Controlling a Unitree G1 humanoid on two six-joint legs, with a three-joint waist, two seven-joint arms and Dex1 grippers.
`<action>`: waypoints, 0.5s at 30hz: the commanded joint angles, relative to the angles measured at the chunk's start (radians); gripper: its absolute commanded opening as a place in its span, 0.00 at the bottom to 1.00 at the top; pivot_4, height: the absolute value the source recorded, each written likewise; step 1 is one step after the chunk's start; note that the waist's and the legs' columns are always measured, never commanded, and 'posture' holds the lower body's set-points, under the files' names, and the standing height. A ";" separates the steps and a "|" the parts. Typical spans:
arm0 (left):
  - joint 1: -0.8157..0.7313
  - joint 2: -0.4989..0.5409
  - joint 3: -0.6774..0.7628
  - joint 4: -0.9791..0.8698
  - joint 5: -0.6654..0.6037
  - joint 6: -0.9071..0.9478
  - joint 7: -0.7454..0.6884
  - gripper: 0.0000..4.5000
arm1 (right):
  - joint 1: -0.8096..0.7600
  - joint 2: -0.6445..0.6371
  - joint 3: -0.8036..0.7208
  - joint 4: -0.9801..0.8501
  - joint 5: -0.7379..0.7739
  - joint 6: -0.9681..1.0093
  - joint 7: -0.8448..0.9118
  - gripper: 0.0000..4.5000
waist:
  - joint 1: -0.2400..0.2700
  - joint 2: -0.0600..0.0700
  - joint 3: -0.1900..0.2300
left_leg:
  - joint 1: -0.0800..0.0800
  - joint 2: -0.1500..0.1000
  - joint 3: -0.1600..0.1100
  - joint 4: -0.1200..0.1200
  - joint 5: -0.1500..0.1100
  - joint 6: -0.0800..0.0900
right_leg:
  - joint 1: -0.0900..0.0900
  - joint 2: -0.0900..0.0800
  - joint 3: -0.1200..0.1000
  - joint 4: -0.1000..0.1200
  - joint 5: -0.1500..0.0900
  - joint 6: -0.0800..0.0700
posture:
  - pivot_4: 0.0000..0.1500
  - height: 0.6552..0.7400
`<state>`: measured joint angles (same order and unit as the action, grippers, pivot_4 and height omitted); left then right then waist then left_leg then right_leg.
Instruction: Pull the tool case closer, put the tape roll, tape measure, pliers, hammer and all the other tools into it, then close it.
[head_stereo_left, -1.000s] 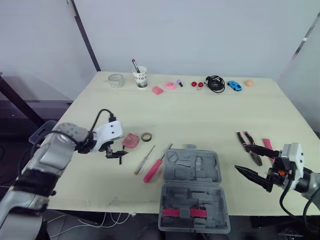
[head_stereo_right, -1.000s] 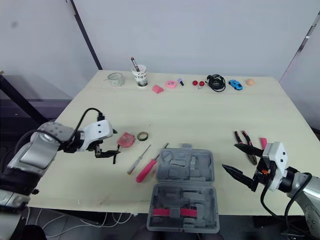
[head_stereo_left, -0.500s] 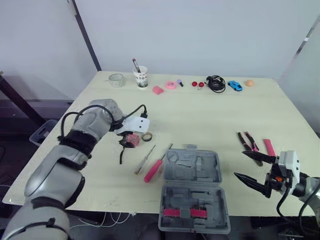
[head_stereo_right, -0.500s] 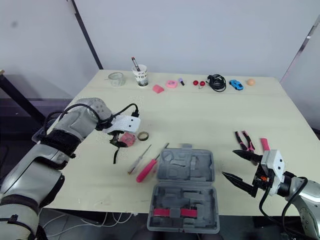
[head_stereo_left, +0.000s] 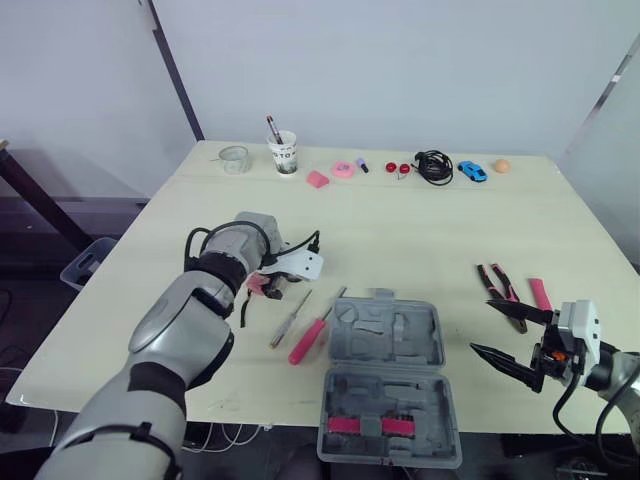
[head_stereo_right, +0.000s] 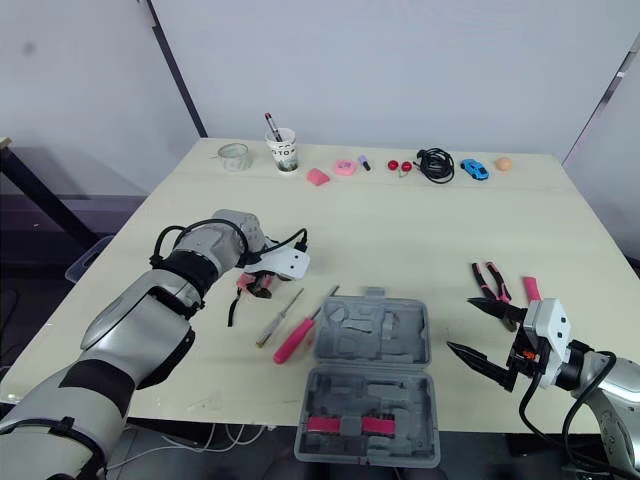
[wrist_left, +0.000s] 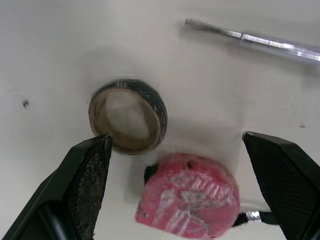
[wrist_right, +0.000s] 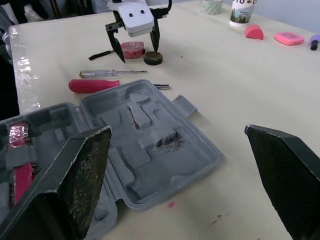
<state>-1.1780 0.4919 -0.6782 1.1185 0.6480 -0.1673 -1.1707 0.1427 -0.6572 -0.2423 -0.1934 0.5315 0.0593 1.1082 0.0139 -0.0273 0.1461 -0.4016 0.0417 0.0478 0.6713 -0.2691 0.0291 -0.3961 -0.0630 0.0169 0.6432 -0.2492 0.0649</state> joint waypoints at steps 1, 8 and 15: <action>-0.023 -0.013 -0.006 0.035 0.020 -0.019 0.018 0.98 | 0.003 -0.003 -0.013 -0.018 0.001 -0.024 0.005 1.00 | -0.001 0.000 0.000 | 0.000 0.000 0.000 0.000 0.000 0.000 | 0.000 0.000 0.000 0.000 0.000 0.000 | 1.00 1.00; -0.029 -0.040 -0.008 0.093 0.045 -0.043 0.053 0.82 | -0.006 -0.012 -0.008 -0.034 0.015 -0.022 0.028 1.00 | 0.000 0.002 -0.001 | 0.001 0.000 0.000 0.000 0.000 0.000 | 0.000 0.000 0.000 0.001 0.000 0.000 | 1.00 1.00; -0.037 -0.044 -0.008 0.139 0.064 -0.052 0.086 0.17 | -0.043 -0.008 -0.009 -0.033 0.048 -0.039 0.086 1.00 | 0.002 0.003 -0.002 | 0.002 0.000 -0.001 0.002 0.000 0.000 | 0.001 0.000 0.000 0.004 0.000 0.000 | 1.00 1.00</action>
<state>-1.2048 0.4512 -0.6776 1.2486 0.6953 -0.2141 -1.1209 0.1103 -0.6600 -0.2403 -0.1944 0.5437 0.0303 1.1794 0.0156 -0.0240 0.1442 -0.3994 0.0414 0.0472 0.6730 -0.2689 0.0293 -0.3952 -0.0631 0.0172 0.6476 -0.2492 0.0648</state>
